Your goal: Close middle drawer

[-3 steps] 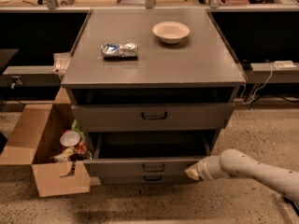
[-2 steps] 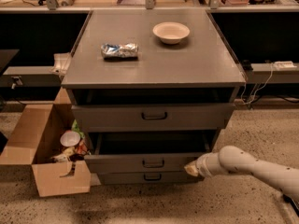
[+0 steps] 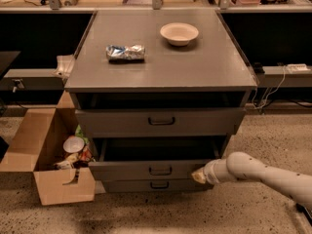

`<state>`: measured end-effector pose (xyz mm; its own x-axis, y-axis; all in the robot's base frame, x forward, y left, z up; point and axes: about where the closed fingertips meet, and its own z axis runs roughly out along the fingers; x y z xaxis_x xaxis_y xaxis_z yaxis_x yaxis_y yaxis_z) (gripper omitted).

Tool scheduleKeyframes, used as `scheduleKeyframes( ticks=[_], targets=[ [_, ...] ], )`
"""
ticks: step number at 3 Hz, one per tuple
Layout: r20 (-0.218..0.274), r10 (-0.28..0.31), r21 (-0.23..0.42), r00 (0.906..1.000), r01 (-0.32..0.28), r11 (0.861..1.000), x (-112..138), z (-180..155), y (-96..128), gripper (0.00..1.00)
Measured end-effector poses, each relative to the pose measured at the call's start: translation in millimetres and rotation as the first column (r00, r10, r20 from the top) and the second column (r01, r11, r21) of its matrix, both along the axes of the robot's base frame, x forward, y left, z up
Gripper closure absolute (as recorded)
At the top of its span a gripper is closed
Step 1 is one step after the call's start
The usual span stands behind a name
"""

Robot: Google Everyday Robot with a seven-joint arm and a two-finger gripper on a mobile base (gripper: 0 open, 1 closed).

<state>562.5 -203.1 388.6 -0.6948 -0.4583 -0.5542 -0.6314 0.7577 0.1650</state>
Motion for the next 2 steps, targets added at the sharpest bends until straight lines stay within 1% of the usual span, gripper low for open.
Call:
scheduleKeyframes(
  ticks=[1, 2],
  targets=[
    [-0.002, -0.041, -0.004, 0.9991, 0.041, 0.999, 7.4, 0.8, -0.3, 1.00],
    [0.008, -0.080, 0.002, 0.9968, 0.080, 0.997, 16.2, 3.1, 0.3, 1.00]
  ],
)
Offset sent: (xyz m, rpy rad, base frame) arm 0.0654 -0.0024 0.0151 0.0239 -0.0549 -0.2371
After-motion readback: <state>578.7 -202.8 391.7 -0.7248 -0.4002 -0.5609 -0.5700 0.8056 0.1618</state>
